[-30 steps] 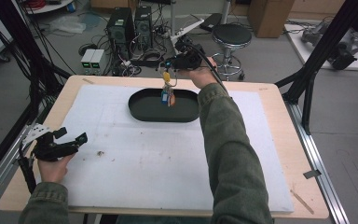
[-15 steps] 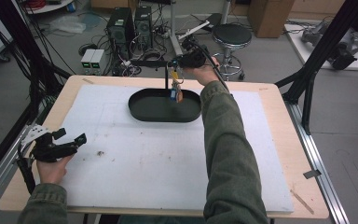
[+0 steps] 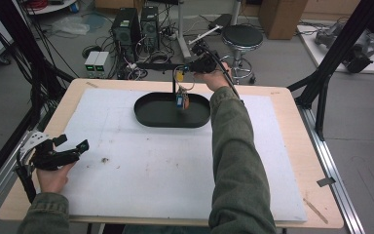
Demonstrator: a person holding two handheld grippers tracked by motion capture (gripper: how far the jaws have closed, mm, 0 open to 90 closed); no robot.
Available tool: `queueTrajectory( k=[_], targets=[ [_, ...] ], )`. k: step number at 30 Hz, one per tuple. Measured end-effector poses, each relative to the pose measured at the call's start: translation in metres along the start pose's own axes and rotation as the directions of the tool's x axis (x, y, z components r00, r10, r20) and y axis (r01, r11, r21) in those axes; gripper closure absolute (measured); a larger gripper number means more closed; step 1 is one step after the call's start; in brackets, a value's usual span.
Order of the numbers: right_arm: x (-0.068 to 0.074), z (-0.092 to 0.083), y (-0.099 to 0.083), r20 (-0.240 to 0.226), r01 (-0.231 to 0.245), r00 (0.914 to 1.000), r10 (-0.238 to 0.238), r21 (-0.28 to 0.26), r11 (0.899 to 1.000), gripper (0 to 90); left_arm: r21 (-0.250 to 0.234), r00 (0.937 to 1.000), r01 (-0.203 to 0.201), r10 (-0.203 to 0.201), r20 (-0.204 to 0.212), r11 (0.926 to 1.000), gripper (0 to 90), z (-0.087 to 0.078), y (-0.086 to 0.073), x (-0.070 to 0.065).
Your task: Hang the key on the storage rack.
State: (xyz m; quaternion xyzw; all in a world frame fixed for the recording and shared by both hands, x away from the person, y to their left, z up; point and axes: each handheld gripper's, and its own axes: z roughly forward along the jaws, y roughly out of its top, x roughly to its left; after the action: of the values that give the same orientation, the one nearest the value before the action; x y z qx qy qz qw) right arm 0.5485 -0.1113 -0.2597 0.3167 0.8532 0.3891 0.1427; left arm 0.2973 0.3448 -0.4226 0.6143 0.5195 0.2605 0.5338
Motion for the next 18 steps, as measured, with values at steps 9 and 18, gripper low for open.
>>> queueTrajectory(
  k=[9, 18],
  targets=[
    [-0.005, -0.016, -0.007, 0.020, -0.087, 0.9959, 0.088, -0.063, 0.994, 67.5, -0.010, 0.9999, 0.012, -0.012, 0.006, 0.9999, 1.7, -0.001, 0.000, 0.001],
    [-0.003, -0.034, -0.019, 0.011, -0.143, 0.9894, 0.145, -0.108, 0.984, 36.3, -0.008, 0.9999, 0.010, -0.010, 0.003, 0.9999, 1.7, -0.001, 0.000, 0.000]
  ],
)
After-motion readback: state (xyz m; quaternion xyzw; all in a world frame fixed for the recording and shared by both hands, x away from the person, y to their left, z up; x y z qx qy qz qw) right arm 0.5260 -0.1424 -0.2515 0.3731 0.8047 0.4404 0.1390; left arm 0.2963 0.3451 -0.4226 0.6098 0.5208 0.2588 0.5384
